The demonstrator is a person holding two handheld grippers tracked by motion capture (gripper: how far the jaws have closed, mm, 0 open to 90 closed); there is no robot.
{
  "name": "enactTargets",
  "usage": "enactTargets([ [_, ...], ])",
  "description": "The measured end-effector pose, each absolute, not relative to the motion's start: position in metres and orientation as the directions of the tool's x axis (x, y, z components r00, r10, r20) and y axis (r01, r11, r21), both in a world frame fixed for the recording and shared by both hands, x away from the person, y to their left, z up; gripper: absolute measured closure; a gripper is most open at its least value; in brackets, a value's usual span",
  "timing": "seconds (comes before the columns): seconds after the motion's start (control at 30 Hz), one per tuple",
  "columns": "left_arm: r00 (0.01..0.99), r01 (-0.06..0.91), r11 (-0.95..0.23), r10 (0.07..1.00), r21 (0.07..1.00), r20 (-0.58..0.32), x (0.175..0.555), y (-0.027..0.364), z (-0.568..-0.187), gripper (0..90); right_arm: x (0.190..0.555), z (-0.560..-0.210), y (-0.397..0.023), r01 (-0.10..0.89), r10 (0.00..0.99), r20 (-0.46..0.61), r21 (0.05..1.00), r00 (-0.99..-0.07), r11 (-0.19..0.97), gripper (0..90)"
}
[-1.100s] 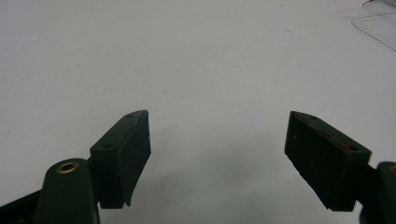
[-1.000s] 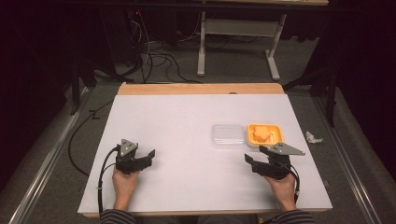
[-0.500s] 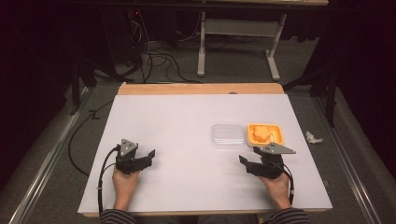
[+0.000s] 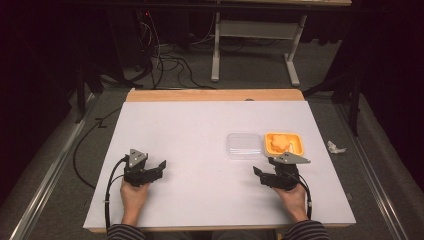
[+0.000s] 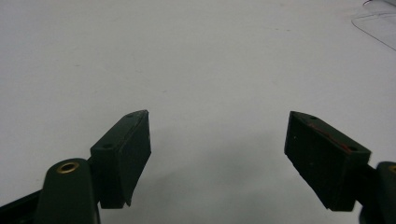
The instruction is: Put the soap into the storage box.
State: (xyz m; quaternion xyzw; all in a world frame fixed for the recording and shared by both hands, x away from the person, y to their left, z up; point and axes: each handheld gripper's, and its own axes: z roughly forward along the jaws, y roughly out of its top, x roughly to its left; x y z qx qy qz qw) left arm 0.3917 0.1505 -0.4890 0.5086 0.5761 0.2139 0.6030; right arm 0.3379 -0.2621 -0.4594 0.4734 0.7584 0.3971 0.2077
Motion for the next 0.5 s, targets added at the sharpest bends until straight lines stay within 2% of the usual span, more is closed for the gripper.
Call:
enactTargets([
  [0.5, 0.246, 0.327, 0.394, 0.842, 0.859, -0.480, 0.3915, 0.1504, -0.4888, 23.2, 0.3456, -0.4697, -0.2573, 0.575, 0.885, 0.057, 0.780, -0.461, 0.249, 30.0],
])
